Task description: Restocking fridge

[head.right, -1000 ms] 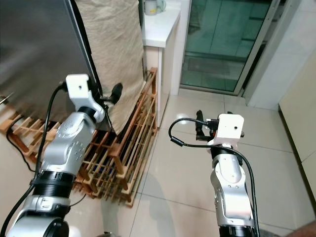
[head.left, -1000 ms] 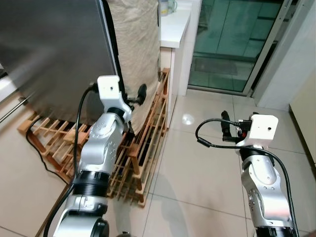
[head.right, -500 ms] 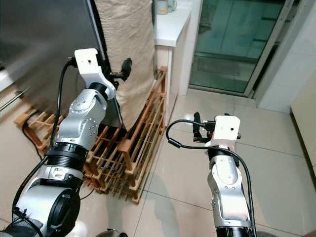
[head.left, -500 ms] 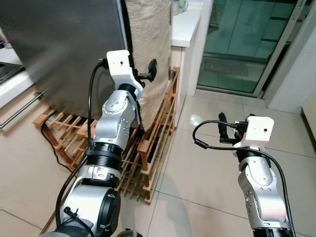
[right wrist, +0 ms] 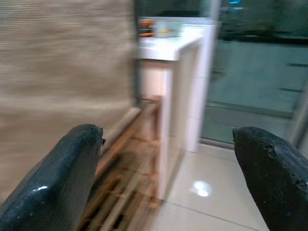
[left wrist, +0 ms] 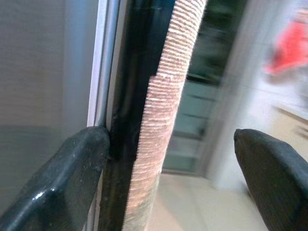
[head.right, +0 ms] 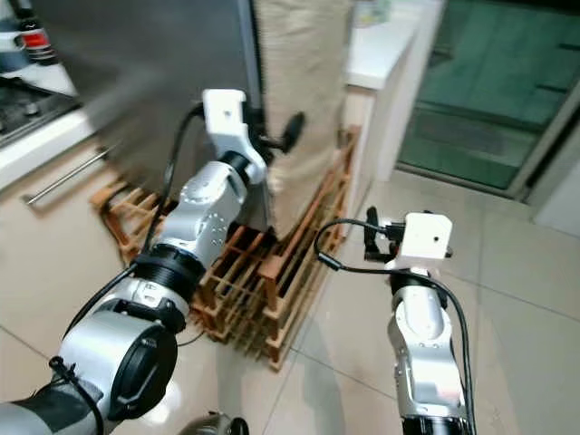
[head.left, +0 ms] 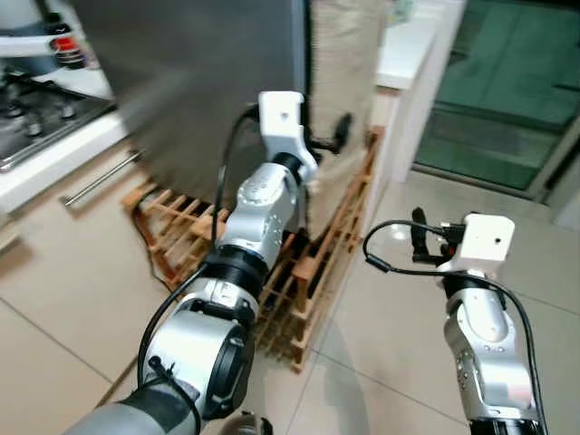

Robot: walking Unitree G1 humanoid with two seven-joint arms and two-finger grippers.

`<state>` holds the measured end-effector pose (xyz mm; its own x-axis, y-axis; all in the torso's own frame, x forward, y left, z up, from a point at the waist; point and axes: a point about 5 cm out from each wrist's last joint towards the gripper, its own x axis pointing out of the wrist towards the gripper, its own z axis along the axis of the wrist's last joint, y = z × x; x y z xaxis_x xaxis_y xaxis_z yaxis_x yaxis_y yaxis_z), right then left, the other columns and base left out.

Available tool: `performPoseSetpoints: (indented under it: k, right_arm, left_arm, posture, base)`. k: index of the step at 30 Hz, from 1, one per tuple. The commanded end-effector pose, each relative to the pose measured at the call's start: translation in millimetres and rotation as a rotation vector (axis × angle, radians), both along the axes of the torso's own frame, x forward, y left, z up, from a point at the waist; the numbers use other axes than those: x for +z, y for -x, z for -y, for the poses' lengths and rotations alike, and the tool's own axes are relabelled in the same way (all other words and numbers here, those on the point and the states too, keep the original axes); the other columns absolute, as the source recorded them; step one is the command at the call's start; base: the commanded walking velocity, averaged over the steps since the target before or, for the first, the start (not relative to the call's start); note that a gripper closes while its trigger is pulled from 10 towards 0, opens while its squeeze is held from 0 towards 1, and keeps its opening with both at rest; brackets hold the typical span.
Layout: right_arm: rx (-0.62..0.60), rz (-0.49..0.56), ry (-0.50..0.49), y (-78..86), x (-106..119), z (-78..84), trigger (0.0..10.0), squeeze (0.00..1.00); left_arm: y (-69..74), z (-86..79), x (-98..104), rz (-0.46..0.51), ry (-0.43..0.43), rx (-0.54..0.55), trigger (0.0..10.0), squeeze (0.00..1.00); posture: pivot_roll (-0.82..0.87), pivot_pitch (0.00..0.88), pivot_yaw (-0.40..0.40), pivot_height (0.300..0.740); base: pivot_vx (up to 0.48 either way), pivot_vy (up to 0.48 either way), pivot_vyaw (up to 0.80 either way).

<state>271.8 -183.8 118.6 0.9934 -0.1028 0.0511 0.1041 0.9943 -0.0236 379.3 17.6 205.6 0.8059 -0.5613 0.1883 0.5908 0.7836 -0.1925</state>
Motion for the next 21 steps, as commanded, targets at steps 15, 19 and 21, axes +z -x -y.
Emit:
performPoseSetpoints:
  k: [15,19,21]
  right_arm:
    - [-0.072,-0.054,-0.012,39.8,-15.8,12.1,10.0,0.0]
    - [-0.081,-0.051,-0.009,37.4,-12.6,18.3,10.0,0.0]
    - [-0.072,-0.05,-0.003,35.1,-11.6,18.5,10.0,0.0]
  left_arm:
    - [65.7,74.0,37.1,0.151,0.235,-0.627,10.0,0.0]
    - [50.5,-14.1,25.5,0.135,0.246,-0.356,10.0,0.0]
    - [49.0,-40.3,22.5,0.129,0.249,-0.263,10.0,0.0]
  posture:
    - [-0.14,0.0,0.119,0.74]
    - [-0.11,0.0,0.097,0.74]
    - [-0.1,0.0,0.089,0.74]
  base:
    - [0.0,0.0,0.0]
    - [0.0,0.0,0.0]
    - [0.0,0.0,0.0]
